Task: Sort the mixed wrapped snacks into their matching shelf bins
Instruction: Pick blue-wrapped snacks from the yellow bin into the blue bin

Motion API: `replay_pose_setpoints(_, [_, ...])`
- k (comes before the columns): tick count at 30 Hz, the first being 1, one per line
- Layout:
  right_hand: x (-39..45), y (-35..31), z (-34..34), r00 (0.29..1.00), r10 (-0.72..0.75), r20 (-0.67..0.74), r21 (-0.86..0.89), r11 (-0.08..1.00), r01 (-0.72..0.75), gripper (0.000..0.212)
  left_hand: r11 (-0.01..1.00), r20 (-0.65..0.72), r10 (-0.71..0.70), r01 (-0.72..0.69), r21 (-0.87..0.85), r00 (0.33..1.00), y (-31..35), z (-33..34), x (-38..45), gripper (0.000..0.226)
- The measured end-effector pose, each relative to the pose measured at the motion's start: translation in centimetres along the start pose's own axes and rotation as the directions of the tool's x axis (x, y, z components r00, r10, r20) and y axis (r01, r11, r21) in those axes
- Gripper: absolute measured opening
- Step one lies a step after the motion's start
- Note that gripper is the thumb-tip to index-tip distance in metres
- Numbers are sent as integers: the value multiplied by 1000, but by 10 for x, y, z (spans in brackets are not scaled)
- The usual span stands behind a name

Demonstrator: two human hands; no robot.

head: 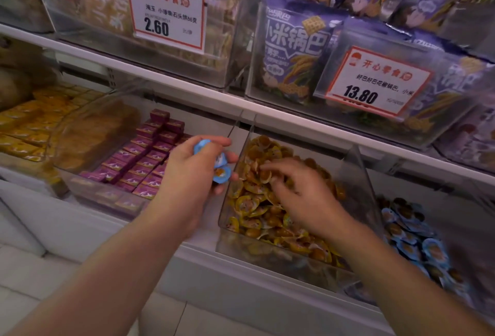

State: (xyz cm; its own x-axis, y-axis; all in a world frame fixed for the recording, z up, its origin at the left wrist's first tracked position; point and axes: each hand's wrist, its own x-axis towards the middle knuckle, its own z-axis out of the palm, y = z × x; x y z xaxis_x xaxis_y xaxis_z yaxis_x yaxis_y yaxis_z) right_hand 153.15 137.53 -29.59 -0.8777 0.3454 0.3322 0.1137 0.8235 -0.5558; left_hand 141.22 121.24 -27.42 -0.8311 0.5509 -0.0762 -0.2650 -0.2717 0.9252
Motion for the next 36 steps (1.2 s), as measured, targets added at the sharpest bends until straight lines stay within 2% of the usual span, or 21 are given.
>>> replay_pose_setpoints(1, [6, 8, 13, 986, -80, 145, -219, 969, 111, 36, 998, -31, 34, -32, 62, 999, -1, -3, 0, 17])
replay_pose_setpoints(2, [10, 13, 27, 947, -124, 297, -381, 894, 236, 39, 995, -46, 48, -43, 94, 998, -2, -6, 1, 17])
replay_pose_setpoints(3, [14, 18, 40, 900, -122, 419, -482, 810, 335, 43, 993, -53, 51, -45, 106, 997, -2, -7, 1, 17])
replay_pose_setpoints(5, [21, 29, 51, 853, -84, 514, -596, 680, 427, 51, 993, -47, 53, -48, 111, 997, -3, -9, 2, 17])
replay_pose_setpoints(7, [25, 39, 47, 848, -43, 528, -652, 619, 438, 53, 994, -36, 47, -43, 102, 998, -3, -11, 3, 17])
replay_pose_setpoints(9, [27, 47, 35, 858, -1, 513, -681, 608, 408, 51, 994, -22, 41, -39, 105, 999, -4, -12, 3, 17])
replay_pose_setpoints(16, [25, 62, -4, 914, 137, 383, -637, 756, 154, 37, 993, -19, 31, -28, 116, 999, -2, -17, 3, 16])
replay_pose_setpoints(18, [22, 65, -12, 903, 175, 392, -657, 740, 142, 35, 993, -18, 32, -30, 119, 999, -2, -18, 4, 16])
replay_pose_setpoints(21, [18, 63, -13, 877, 214, 429, -731, 652, 199, 27, 991, -5, 38, -37, 131, 999, -3, -16, 4, 17])
replay_pose_setpoints(24, [17, 52, -13, 820, 329, 468, -743, 649, 163, 50, 985, 3, 56, -55, 161, 998, -5, -14, 3, 19])
replay_pose_setpoints(26, [19, 40, -10, 832, 300, 467, -690, 712, 131, 61, 983, 3, 68, -67, 173, 998, -6, -13, 4, 20])
replay_pose_setpoints(28, [26, 29, 2, 910, 116, 399, -636, 749, 184, 56, 979, -3, 80, -78, 187, 997, -6, -10, 5, 20])
replay_pose_setpoints(30, [35, 22, 22, 940, -4, 340, -595, 773, 219, 47, 977, -14, 93, -89, 192, 996, -6, -8, 5, 21])
replay_pose_setpoints(34, [37, 29, 54, 879, 126, 460, -617, 757, 214, 61, 974, -19, 104, -98, 205, 994, -7, -8, 5, 22])
replay_pose_setpoints(36, [31, 39, 48, 881, 106, 461, -620, 749, 234, 55, 975, -17, 103, -97, 202, 995, -7, -9, 5, 22])
